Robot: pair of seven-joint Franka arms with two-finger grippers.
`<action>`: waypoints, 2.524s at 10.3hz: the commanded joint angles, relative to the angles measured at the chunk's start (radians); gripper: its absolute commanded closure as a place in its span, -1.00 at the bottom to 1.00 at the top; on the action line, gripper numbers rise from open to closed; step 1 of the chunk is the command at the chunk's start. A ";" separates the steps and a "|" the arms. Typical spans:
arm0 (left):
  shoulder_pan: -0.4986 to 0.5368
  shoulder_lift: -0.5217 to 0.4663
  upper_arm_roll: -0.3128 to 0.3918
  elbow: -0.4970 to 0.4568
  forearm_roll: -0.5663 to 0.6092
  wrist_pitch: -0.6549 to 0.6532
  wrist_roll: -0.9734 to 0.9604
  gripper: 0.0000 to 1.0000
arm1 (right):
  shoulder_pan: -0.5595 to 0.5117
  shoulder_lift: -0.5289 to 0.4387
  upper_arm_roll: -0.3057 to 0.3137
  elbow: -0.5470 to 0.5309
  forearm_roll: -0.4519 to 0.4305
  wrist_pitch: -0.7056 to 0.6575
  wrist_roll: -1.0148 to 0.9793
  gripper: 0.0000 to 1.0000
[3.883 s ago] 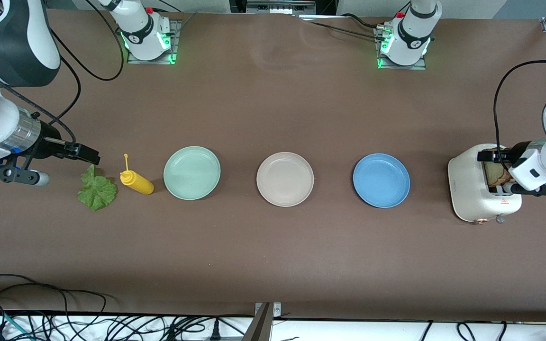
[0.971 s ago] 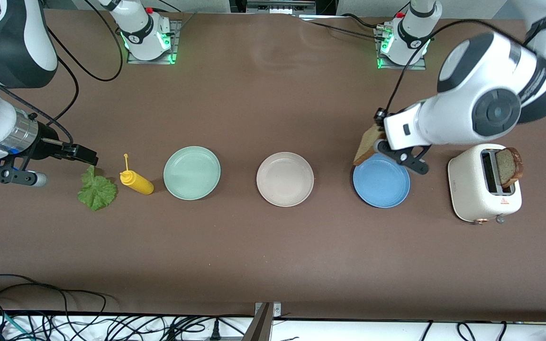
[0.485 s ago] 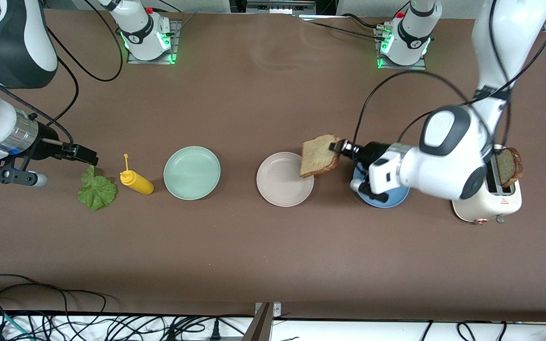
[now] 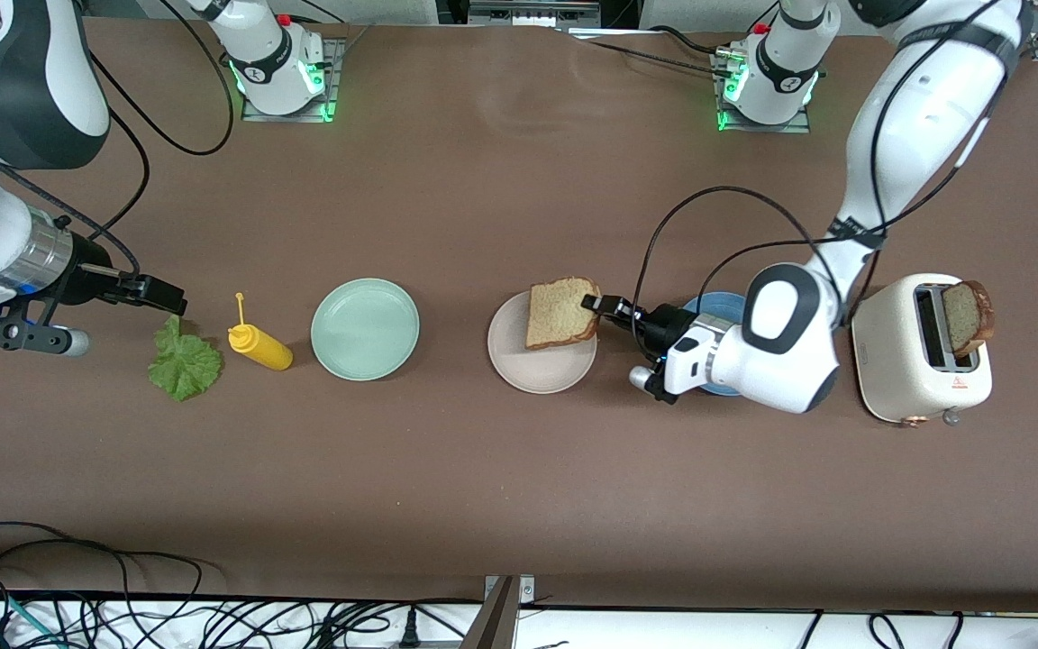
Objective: Make sandwich on beige plate with both arms
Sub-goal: 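Carry the bread slice with the left gripper over the beige plate, then lower the bread onto the beige plate and open the left gripper, then raise the left gripper away while the right gripper reaches the lettuce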
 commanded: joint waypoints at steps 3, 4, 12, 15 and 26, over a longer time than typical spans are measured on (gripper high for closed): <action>-0.030 0.088 0.000 0.006 -0.049 0.112 0.202 1.00 | -0.008 0.007 0.006 0.019 0.016 -0.007 -0.017 -1.00; -0.031 0.103 -0.001 0.006 -0.049 0.124 0.208 1.00 | -0.010 0.007 0.006 0.019 0.016 -0.007 -0.017 -1.00; -0.032 0.007 0.005 0.017 0.101 0.130 0.162 -1.00 | -0.008 0.007 0.006 0.019 0.016 -0.007 -0.017 -1.00; -0.012 -0.060 0.003 0.022 0.231 0.081 -0.009 -1.00 | -0.008 0.007 0.006 0.019 0.016 -0.005 -0.017 -1.00; 0.048 -0.611 0.025 0.045 0.844 -0.412 -0.309 -1.00 | 0.022 0.065 0.008 0.019 -0.006 0.037 -0.001 -1.00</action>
